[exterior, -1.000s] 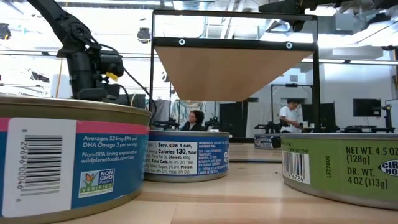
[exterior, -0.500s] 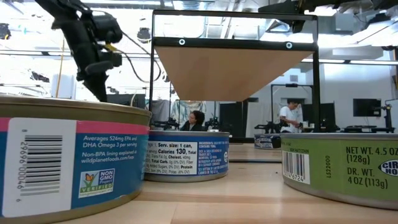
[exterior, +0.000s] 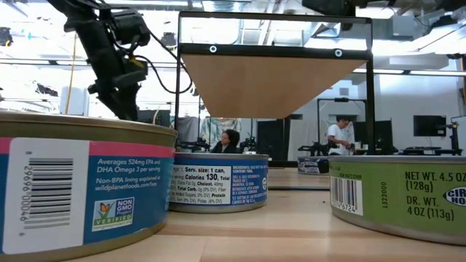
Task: Stack canned seafood by type on shelf
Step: Put the blue and pink tuna can on the shelf
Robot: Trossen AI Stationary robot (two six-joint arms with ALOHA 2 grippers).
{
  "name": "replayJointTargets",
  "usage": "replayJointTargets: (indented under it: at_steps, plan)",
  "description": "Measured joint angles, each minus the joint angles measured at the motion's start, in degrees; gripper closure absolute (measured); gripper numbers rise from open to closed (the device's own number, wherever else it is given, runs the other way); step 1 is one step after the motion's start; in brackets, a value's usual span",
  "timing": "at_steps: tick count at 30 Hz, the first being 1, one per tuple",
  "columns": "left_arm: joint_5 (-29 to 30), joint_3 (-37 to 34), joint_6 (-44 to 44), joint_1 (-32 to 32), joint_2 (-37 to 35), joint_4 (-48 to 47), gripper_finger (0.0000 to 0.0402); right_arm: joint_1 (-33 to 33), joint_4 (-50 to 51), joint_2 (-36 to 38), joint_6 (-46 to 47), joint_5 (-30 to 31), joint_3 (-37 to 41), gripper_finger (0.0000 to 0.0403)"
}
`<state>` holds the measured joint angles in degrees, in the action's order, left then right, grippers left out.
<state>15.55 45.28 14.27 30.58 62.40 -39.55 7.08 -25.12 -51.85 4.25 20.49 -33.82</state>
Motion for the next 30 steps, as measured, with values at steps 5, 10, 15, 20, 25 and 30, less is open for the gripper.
replayJointTargets:
  at_steps: [5, 10, 15, 20, 25, 30]
  plan:
    - [3.38, -0.88, 5.41, -2.90, 1.85, 5.66, 0.0081, -2.17, -0.39, 0.01, -2.83, 0.02, -1.02, 0.0085]
    - [11.07, -1.57, 9.08, -6.94, 4.53, 6.46, 0.0066, -4.10, 3.05, 0.01, -3.63, 0.02, -3.04, 0.0085]
    - [20.00, -1.57, 15.44, -12.34, 5.11, 5.61, 0.0066, -4.66, 3.51, 0.01, -4.83, 0.02, -3.41, 0.0085]
    - [26.91, -1.59, 25.29, -18.29, 5.28, 6.16, 0.0065, -5.41, 3.12, 0.01, -4.90, 0.00, -3.41, 0.0085]
    - [37.97, -4.61, 33.28, -23.28, 6.62, 7.61, 0.0065, -5.17, 3.14, 0.01, -4.41, 0.00, -3.41, 0.0085]
    - [43.59, -9.72, 44.44, -25.21, 8.83, 8.89, 0.0065, -4.26, 3.20, 0.01, -4.31, 0.00, -3.41, 0.0085]
